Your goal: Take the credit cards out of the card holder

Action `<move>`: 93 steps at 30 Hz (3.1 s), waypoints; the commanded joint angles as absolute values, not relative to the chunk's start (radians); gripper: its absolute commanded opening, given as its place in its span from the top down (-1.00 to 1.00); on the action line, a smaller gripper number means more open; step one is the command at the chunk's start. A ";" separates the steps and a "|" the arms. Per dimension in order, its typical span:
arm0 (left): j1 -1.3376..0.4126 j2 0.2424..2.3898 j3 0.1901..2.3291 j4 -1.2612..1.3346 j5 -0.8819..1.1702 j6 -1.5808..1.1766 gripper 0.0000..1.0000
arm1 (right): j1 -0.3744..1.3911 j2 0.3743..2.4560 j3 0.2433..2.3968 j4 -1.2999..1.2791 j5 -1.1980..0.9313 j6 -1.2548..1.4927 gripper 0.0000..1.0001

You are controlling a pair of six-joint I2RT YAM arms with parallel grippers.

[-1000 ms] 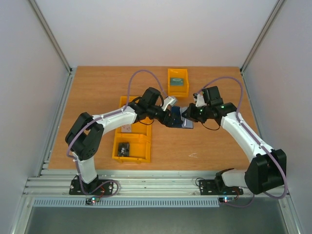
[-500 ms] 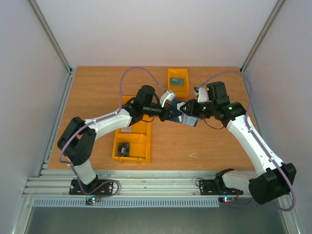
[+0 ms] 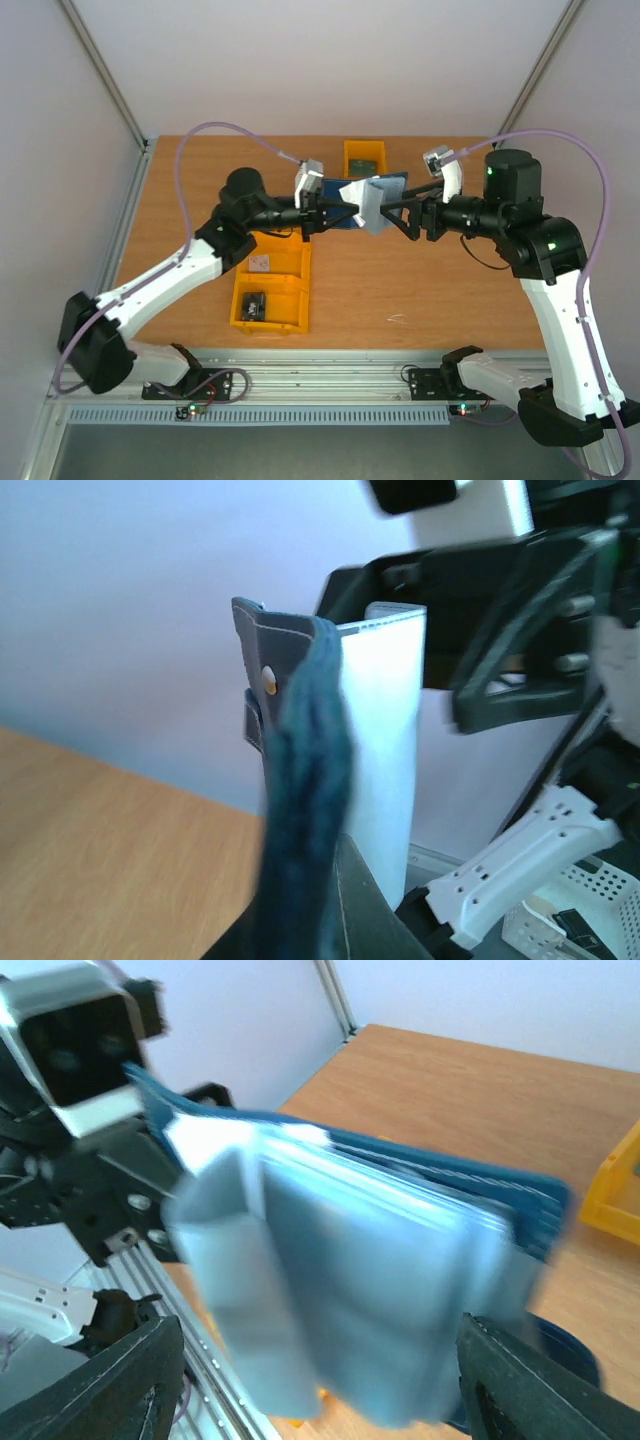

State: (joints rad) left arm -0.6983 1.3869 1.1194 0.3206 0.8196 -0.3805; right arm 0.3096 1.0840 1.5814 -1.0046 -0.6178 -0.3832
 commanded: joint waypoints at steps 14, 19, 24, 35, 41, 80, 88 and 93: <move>-0.696 1.151 0.997 0.466 0.833 -0.350 0.99 | 0.300 1.047 1.608 -1.055 -0.701 -0.426 -0.45; -0.696 1.133 0.994 0.466 0.848 -0.348 0.99 | 0.299 1.039 1.594 -1.075 -0.649 -0.473 -0.54; -0.696 1.123 0.992 0.463 0.848 -0.341 0.99 | 0.299 1.052 1.629 -1.110 -0.634 -0.493 -0.84; -0.696 1.120 0.988 0.465 0.863 -0.336 0.99 | 0.300 1.101 1.630 -1.113 -0.702 -0.477 -0.84; -0.696 1.125 0.990 0.467 0.889 -0.318 1.00 | 0.304 1.128 1.600 -1.043 -0.806 -0.432 -0.71; -0.696 1.140 0.974 0.252 0.468 -0.126 -0.70 | 0.590 1.194 1.609 -0.900 -0.617 -0.308 0.98; -0.703 1.120 0.949 0.306 0.748 -0.150 0.78 | 0.595 1.194 1.596 -0.852 -0.738 -0.338 0.91; -0.685 1.101 0.931 0.342 0.740 -0.213 1.00 | 0.545 1.149 1.578 -0.885 -0.705 -0.352 0.46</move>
State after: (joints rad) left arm -0.6842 1.1145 0.9577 0.2771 0.6685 -0.1787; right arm 0.5694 1.1889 1.5837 -0.9283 -0.6521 -0.3317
